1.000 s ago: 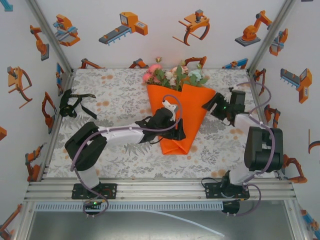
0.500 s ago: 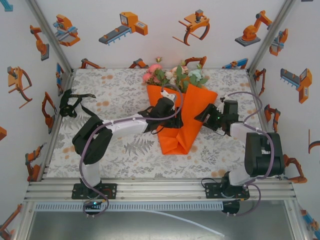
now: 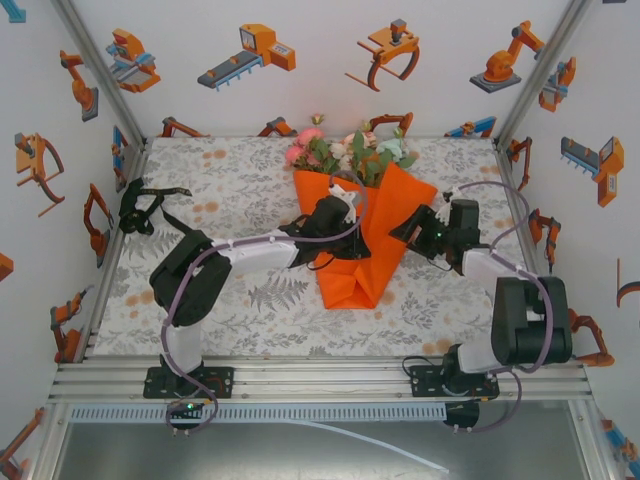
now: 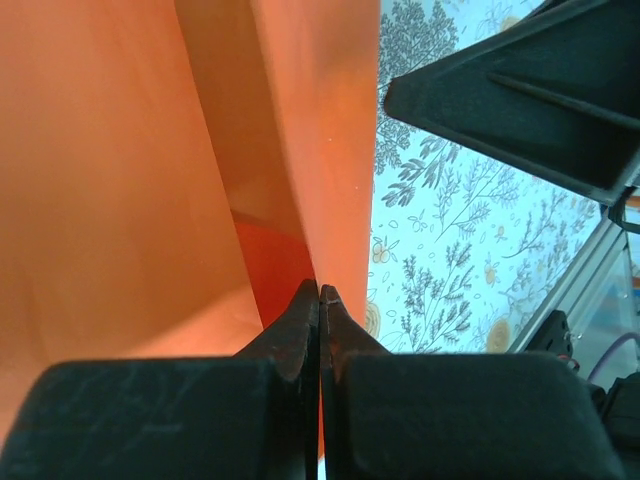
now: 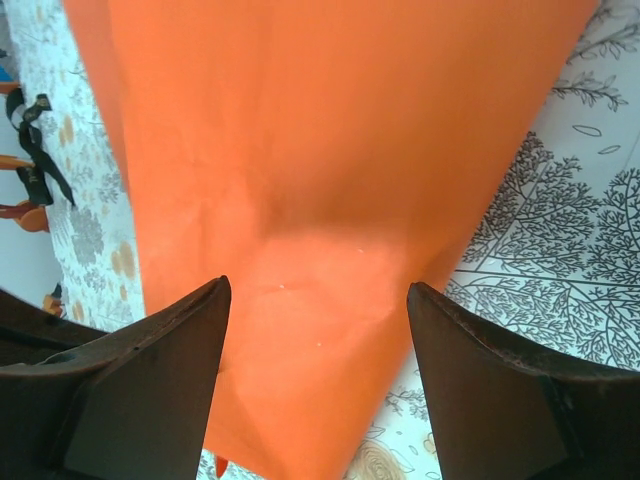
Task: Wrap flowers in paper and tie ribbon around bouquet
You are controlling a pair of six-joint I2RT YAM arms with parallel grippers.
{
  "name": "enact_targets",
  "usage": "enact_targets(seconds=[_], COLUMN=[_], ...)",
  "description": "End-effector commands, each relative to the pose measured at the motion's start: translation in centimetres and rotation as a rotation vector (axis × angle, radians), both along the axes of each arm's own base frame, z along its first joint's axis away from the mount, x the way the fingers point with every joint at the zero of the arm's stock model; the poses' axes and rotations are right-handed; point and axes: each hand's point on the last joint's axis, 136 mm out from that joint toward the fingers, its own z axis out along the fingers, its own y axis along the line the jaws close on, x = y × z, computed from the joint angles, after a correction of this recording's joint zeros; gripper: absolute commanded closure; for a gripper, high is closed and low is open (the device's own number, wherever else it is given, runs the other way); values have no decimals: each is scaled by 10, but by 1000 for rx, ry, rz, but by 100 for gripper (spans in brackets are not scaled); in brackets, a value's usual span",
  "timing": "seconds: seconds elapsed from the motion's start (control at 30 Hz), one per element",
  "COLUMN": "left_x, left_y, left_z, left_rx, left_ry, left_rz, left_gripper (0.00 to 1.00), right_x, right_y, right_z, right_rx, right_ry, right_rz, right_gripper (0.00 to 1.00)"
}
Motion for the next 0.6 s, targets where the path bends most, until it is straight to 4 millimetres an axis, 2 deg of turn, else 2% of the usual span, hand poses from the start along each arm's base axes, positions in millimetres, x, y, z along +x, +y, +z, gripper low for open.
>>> enact_targets(seconds=[0.0, 0.07, 0.3, 0.57], left_x=[0, -2, -11, -5], left_y=[7, 14, 41, 82], left_z=[32, 32, 15, -2], left_rx=[-93, -95, -59, -1], left_ry=[-28, -39, -72, -120], left_rz=[62, 109, 268, 437], left_gripper=[100, 100, 100, 100], right_x=[-3, -4, -2, -3], right_y=[-1, -1, -1, 1], right_z=[14, 17, 24, 30], right_rx=[-17, -19, -46, -66], right_ry=[-43, -50, -55, -50], right_rz=[-2, 1, 21, 45], right_gripper=[34, 34, 34, 34])
